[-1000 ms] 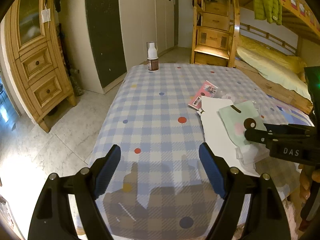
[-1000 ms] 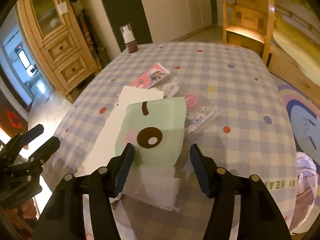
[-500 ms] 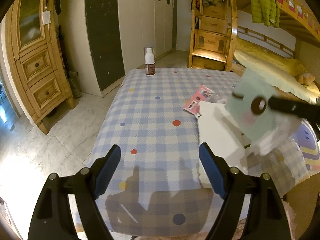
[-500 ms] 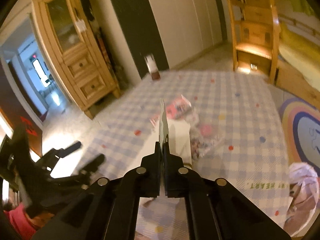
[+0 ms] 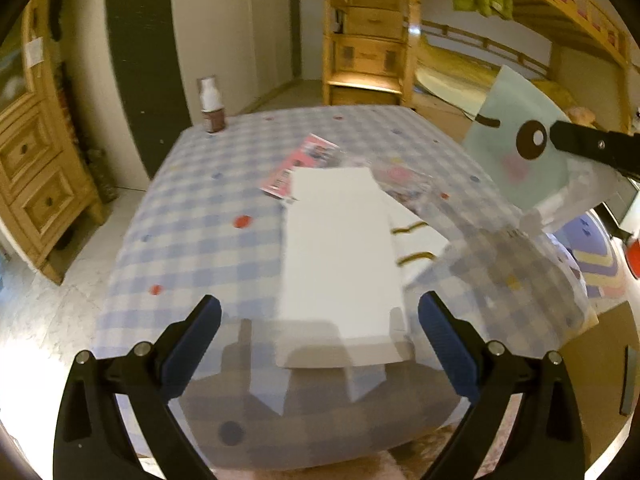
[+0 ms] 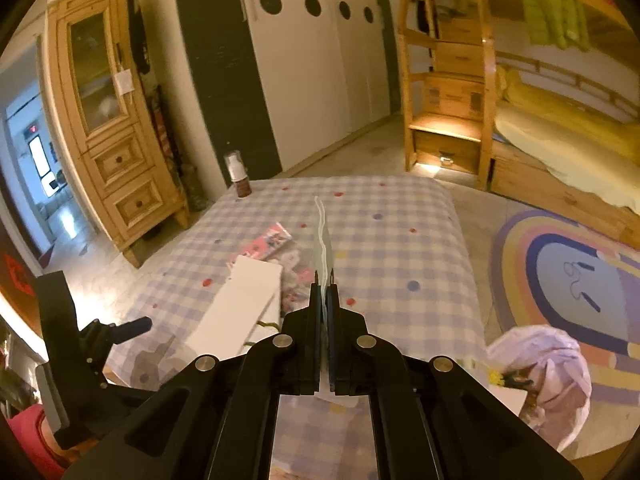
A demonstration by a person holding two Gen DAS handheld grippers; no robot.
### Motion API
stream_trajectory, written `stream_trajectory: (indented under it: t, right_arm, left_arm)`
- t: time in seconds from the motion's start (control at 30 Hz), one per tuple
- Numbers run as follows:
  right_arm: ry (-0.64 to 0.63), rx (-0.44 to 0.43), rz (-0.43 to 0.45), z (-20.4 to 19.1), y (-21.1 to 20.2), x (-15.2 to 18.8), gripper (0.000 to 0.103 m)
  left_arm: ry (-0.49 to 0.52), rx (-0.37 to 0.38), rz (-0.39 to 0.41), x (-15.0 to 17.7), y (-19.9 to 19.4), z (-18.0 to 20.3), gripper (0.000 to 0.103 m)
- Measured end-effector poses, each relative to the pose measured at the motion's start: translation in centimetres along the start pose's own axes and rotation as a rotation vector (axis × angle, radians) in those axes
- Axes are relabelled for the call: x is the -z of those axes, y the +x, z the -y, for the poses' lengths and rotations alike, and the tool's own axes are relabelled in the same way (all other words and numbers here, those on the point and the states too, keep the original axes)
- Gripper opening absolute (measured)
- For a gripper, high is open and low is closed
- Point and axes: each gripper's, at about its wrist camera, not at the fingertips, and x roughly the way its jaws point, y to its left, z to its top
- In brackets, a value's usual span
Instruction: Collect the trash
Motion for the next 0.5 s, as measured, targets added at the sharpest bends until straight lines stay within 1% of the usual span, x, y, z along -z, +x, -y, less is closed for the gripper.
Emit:
stream_trajectory:
  t: [0.07,0.17,0.23,0.27,0.33,0.4,0.43,0.47,0.5]
  right_arm:
    - [0.009,0.007,0.003,0.4,-0.2,0.3,0.002]
    - [0.015,0.012,0.002,0.7,-0.4,0.5,0.002]
    - [0.02,0.013,0.004,1.0,-0.6,0.7,0.002]
    - [0.022,0.013,0.006,1.1,-0.6,0.7,0.002]
    - [0.028,0.012,0.008,1.3,-0.7,0.8,0.002]
    - [0.031,0.009,0.009,1.3,-0.8,0.9,0.002]
    - [0.033,0.005,0.007,1.4,-0.8,0.9,0.002]
    - [0.033,0.006,0.006,1.4,-0.8,0.9,0.002]
    - [0.034,0.006,0.006,1.4,-0.8,0.9,0.002]
  left_arm:
    - [-0.004,-0.009,-0.016,0.0,0.7,0.3,0.096]
    - [-0.03,-0.001,-0.052,-0.1,1.9,0.2,0.096]
    - [-0.031,-0.012,-0.096,0.0,2.8,0.3,0.096]
    - [-0.019,-0.023,-0.091,0.1,2.8,0.5,0.095]
    - [-0.021,-0.019,-0.096,0.1,2.8,0.6,0.094]
    - [-0.017,-0.019,-0.086,0.1,2.7,0.6,0.088]
    - [-0.015,-0.02,-0.082,0.1,2.6,0.6,0.08]
    - [-0.011,-0.019,-0.08,0.1,2.4,0.6,0.076]
    - [-0.004,-0.017,-0.082,0.1,2.4,0.7,0.075]
